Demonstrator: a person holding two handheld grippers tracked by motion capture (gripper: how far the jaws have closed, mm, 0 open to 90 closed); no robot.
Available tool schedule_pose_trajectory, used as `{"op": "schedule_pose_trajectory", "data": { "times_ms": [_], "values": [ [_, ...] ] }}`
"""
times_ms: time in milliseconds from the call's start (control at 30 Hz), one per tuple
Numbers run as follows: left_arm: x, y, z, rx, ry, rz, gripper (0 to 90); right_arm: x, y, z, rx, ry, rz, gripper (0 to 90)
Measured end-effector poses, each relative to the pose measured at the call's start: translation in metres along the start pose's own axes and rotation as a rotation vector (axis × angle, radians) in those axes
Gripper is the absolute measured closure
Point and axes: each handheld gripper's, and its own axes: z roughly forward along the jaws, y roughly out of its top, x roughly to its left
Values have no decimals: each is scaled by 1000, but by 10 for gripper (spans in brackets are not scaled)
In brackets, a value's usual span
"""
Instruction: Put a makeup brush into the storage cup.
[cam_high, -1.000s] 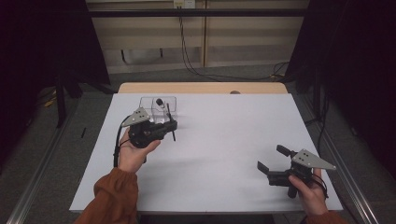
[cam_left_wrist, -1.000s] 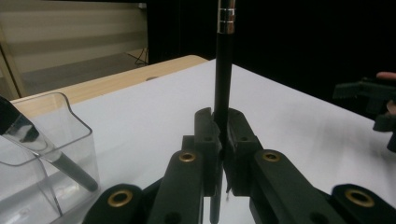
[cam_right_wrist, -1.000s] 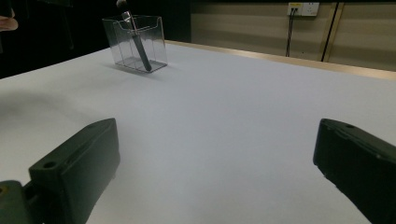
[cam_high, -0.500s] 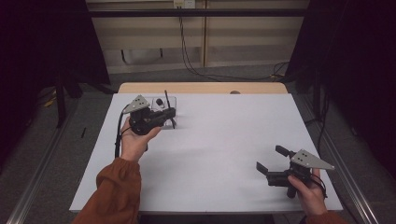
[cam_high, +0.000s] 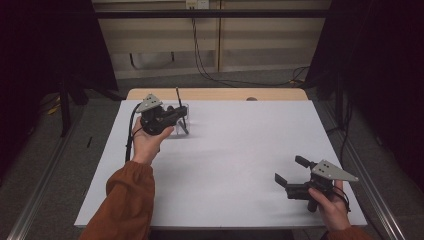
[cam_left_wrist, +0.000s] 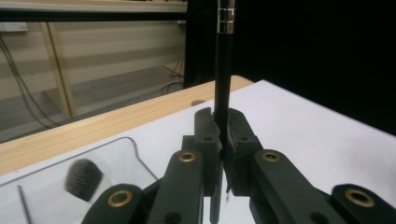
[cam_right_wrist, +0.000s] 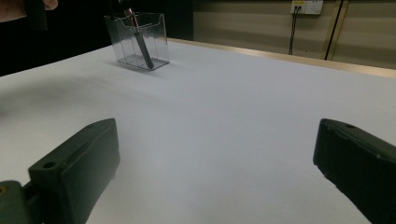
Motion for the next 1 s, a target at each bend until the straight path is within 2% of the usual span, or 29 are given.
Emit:
{"op": "schedule_pose_trajectory", "data": {
  "times_ms": [167, 300, 433, 533, 600, 700, 833, 867, 933, 1000],
  "values": [
    [11, 4, 5, -18, 24, -11, 854, 0, 0, 0, 2, 0, -2, 0],
    [15, 1, 12, -28, 43, -11, 854, 0, 0, 0, 2, 1, -1, 0],
    [23, -2, 18, -22, 69, -26, 854, 1, 0, 0, 3, 4, -1, 0],
    [28, -3, 20, -10, 74, -25, 854, 1, 0, 0, 3, 9, 3, 0],
    [29, -2, 22, -20, 80, -27, 854, 0, -1, 0, 3, 9, 4, 0],
    [28, -1, 26, -12, 92, -3, 854, 0, -1, 1, 3, 10, 6, 0],
    [31, -4, 32, -8, 99, -5, 854, 1, -1, 0, 4, 13, 3, 0],
    [31, -5, 33, -10, 102, -16, 854, 1, -1, 0, 5, 15, 4, 0],
    [30, -6, 36, -6, 104, -9, 854, 0, -1, 0, 4, 18, 7, 0],
    [29, -7, 38, -7, 126, 6, 854, 0, -1, 1, 4, 14, 7, 0]
  ]
}}
